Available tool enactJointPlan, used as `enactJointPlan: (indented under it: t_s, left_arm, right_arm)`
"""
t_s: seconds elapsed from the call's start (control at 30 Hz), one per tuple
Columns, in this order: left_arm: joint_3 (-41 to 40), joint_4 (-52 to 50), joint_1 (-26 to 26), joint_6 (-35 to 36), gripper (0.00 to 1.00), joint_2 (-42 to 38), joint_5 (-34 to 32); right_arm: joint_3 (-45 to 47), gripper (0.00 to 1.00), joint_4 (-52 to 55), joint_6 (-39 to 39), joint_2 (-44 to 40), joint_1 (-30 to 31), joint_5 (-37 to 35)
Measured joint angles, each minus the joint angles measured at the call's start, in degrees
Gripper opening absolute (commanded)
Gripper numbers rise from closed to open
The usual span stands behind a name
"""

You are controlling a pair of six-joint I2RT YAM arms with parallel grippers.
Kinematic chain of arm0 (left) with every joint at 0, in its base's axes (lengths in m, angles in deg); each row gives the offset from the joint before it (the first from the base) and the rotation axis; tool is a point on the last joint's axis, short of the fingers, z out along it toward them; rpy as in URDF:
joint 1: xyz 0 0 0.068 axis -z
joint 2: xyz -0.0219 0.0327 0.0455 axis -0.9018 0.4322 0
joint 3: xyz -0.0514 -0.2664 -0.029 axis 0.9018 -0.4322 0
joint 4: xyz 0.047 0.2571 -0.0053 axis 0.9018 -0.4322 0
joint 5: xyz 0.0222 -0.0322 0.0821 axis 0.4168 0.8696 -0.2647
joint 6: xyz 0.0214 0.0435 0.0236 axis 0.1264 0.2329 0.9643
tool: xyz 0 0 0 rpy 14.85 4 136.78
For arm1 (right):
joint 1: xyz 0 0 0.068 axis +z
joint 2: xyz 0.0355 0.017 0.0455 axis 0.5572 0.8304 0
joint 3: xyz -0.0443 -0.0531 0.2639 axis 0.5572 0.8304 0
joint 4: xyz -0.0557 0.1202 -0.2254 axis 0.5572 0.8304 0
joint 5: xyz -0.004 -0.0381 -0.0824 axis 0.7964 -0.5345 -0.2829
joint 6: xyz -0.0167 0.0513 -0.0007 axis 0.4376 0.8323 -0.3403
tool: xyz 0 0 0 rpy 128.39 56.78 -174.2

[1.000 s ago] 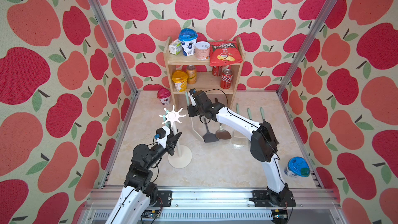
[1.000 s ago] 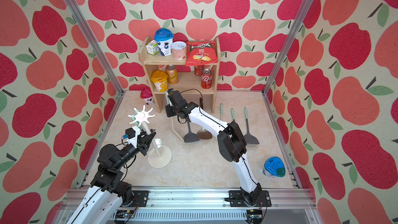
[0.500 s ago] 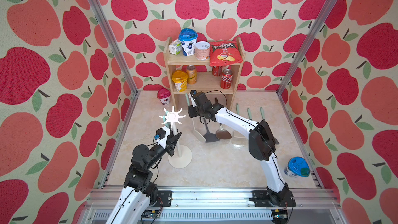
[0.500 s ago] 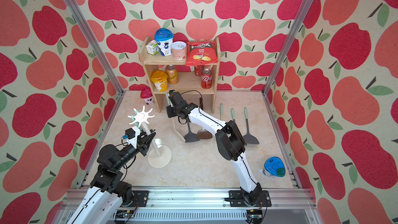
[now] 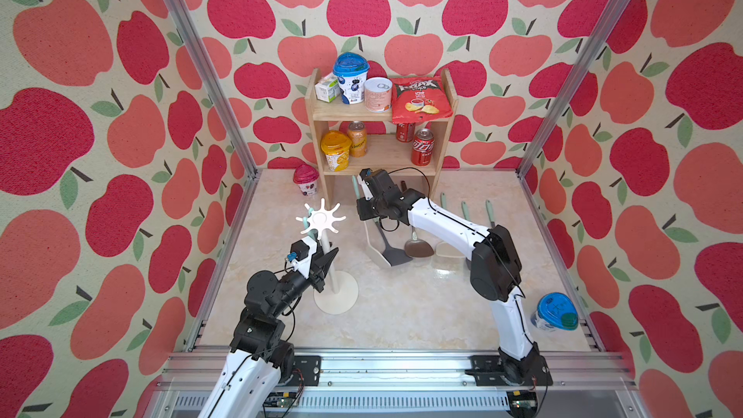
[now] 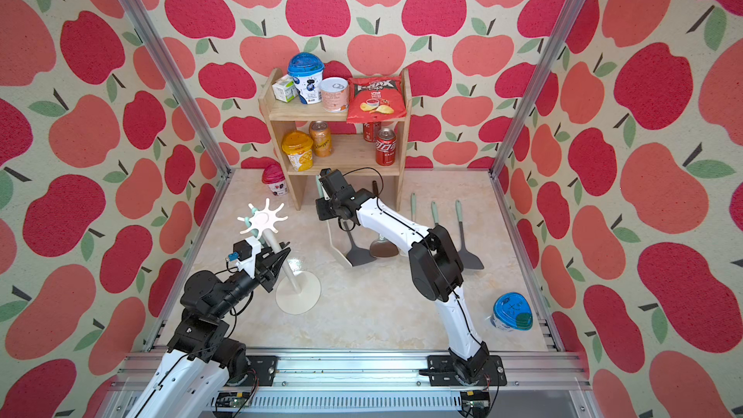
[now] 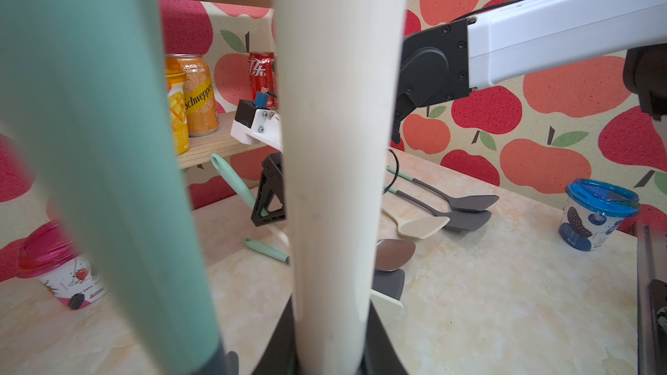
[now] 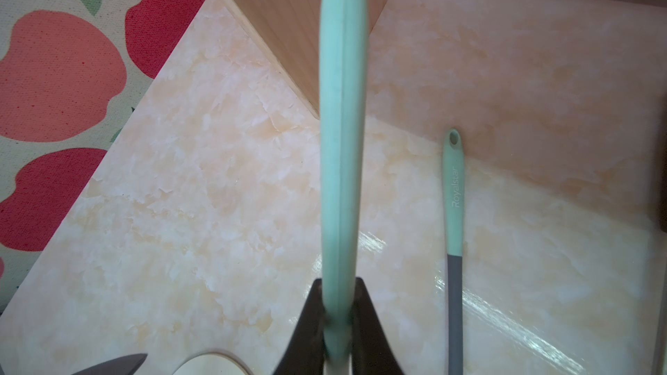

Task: Take the spatula off the kitchen utensil rack
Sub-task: Place the spatula at the center of the board.

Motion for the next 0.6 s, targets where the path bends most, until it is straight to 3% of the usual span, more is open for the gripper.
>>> enactJointPlan:
  t_s: [0.4, 0.6]
  left_arm:
    - [0.0, 0.4, 0.0, 0.0, 0.0, 0.4, 0.0]
    - [0.0, 0.4, 0.0, 0.0, 0.0, 0.4, 0.0]
  right_arm:
    - [0.0, 0.0, 1.3, 0.9, 0.5, 1.1, 2.7]
    - [-2.9, 0.0, 1.3, 1.8, 5.2, 1.1, 2.6]
